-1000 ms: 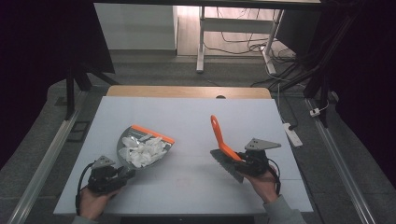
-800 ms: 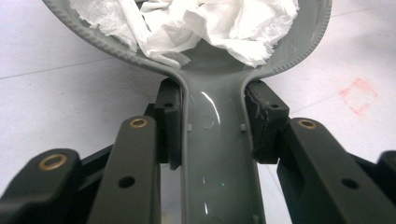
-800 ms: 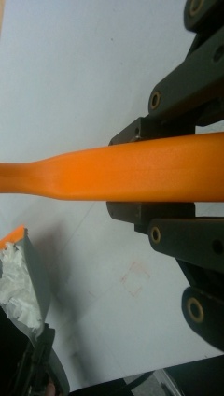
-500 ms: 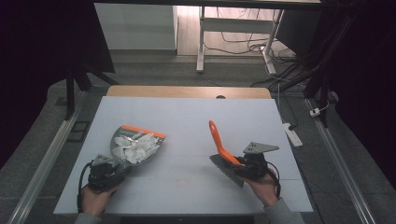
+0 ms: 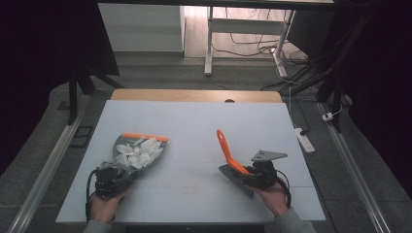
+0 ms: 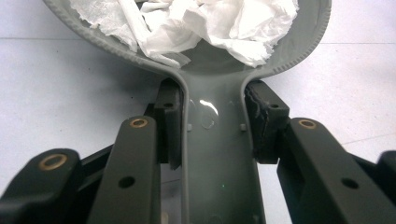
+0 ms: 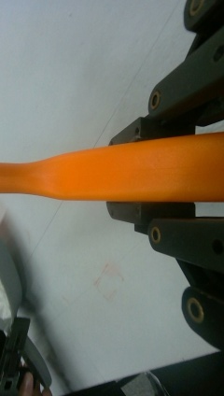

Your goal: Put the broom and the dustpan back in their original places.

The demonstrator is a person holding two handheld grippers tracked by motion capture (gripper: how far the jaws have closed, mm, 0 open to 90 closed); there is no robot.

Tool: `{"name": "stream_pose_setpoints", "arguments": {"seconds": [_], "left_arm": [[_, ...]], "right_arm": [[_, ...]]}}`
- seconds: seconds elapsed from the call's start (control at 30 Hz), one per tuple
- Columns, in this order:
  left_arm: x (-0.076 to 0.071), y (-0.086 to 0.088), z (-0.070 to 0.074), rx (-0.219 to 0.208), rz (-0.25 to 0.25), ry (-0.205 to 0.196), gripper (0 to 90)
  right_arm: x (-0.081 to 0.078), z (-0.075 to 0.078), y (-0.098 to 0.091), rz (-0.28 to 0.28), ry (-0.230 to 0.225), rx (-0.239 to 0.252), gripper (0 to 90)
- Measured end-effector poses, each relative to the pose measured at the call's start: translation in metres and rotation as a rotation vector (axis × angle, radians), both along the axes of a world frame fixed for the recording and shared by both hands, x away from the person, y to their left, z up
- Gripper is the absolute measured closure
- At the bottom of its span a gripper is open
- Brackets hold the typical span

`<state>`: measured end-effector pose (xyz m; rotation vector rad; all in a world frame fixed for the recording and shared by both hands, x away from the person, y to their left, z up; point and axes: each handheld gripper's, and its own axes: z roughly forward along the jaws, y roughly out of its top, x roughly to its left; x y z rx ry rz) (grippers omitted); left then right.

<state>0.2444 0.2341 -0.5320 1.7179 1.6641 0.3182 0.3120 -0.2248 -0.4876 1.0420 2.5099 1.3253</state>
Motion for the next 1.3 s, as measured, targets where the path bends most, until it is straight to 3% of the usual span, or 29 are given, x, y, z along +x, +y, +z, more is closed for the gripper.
{"name": "stream_pose_setpoints", "arguments": {"seconds": [0.33, 0.6, 1.0, 1.13, 1.2, 1.3], "left_arm": [[0.003, 0.0, -0.003, 0.001, 0.021, 0.02, 61.5], [0.004, -0.001, -0.006, 0.006, 0.014, 0.038, 61.4], [0.005, -0.001, -0.006, 0.002, 0.007, 0.039, 60.4], [0.005, -0.002, -0.006, 0.014, -0.005, 0.03, 50.6], [0.005, -0.002, -0.005, 0.021, -0.005, 0.031, 44.5], [0.004, -0.002, -0.003, 0.032, -0.009, 0.022, 36.8]], "right_arm": [[0.013, -0.011, -0.013, -0.084, 0.056, -0.037, 70.2], [0.023, -0.013, -0.021, -0.096, 0.062, -0.074, 67.7], [0.035, -0.019, -0.029, -0.162, 0.066, -0.154, 49.3], [0.038, -0.023, -0.031, -0.193, 0.072, -0.177, 44.7], [0.037, -0.022, -0.03, -0.213, 0.025, -0.212, 43.0], [0.037, -0.021, -0.031, -0.221, 0.025, -0.213, 43.0]]}}
